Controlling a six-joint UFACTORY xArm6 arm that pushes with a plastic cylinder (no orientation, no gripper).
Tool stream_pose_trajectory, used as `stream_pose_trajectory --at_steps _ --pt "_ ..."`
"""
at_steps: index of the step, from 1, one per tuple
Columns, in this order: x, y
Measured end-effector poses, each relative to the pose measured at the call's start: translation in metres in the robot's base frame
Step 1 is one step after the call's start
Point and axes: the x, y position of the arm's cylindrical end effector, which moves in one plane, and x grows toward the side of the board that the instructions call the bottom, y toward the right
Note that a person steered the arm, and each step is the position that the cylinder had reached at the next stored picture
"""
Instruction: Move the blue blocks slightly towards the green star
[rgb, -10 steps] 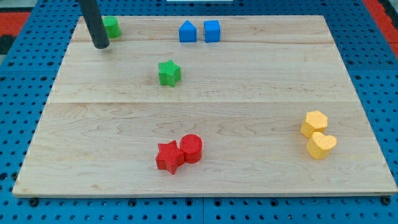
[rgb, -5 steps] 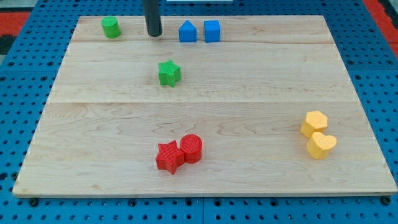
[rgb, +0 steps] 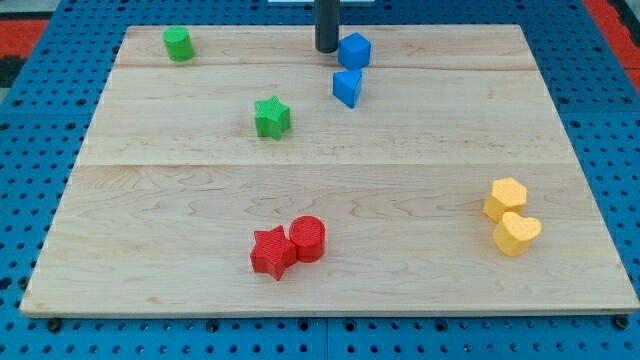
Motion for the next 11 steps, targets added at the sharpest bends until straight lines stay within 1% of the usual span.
stream_pose_trajectory --at_steps 1,2,3,4,5,6,7,8,9,10,11 --pt "-0.005 0.066" --pt "0.053 0.07" --pt "0.074 0.049" --pt "0.023 0.121" --pt "-0.01 0.114" --pt "-0.007 0.048" --pt "0.027 0.011" --pt "0.084 -0.002" --pt "0.1 -0.005" --pt "0.055 -0.001" --pt "0.054 0.072"
